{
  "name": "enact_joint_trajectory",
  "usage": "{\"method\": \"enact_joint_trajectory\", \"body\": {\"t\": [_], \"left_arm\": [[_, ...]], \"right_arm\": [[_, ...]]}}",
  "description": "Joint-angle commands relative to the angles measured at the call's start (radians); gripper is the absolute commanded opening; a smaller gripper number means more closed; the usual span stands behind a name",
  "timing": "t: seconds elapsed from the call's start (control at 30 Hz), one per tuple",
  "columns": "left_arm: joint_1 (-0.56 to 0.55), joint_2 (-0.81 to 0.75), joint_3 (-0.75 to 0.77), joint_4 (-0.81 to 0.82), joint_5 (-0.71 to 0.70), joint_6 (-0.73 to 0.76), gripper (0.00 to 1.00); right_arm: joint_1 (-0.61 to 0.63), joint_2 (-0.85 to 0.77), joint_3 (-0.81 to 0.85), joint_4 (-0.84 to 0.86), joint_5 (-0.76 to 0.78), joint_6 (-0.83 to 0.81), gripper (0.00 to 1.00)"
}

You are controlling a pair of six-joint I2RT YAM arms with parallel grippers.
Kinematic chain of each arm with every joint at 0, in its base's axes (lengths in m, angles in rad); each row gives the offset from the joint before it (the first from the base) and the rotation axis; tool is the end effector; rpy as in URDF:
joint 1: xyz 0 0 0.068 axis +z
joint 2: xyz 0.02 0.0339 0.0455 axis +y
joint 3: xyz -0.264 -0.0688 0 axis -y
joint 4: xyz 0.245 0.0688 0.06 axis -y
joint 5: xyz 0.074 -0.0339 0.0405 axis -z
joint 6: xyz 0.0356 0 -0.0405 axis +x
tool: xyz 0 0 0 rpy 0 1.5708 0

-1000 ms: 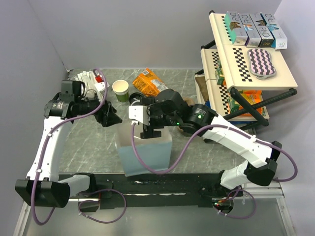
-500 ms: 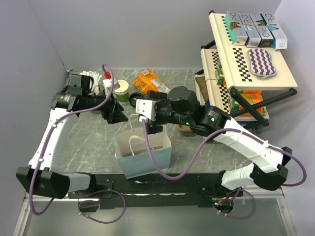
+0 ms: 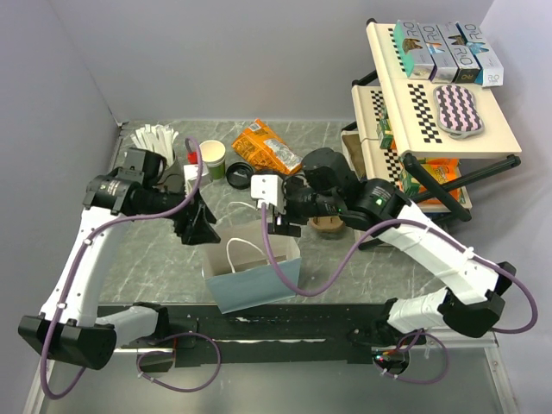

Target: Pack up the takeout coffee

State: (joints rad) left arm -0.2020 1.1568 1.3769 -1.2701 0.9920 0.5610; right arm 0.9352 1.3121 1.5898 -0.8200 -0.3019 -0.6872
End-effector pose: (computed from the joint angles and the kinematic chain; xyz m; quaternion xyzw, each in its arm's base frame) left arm 0.1765 -0.0666 0.3862 0.4301 0.7431 -0.4120 0.3049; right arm 0.1483 0.2188 0.4378 -0.6751 0.5391 0.1901 0.4664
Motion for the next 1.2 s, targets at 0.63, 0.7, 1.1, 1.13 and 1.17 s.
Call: {"method": "enact_joint_trajectory", "body": {"t": [0.63,0.7,1.1,1.13,1.17], "left_arm": [[-0.074,0.032,0.037,0.162,-0.125,-0.027,0.01],[-0.074,0.009,0.068,0.185,-0.174,-0.032,0.01],[-0.074,-0.121,0.018,0.302,-0.358,0.053,0.01],[-0.074,-0.138,-0.002,0.316,-0.368,0.053,0.01],[-0.076,-0.163,-0.037,0.333,-0.368,0.053,0.01]], "right_arm": [[-0.065,0.151,0.010,0.025,-0.140,-0.031,0.00],[-0.067,0.160,0.033,0.067,-0.120,-0.028,0.00],[-0.058,0.150,-0.056,0.426,-0.062,-0.048,0.00],[-0.055,0.153,-0.065,0.430,-0.065,-0.054,0.00],[-0.049,0.157,-0.077,0.429,-0.071,-0.058,0.00]]}}
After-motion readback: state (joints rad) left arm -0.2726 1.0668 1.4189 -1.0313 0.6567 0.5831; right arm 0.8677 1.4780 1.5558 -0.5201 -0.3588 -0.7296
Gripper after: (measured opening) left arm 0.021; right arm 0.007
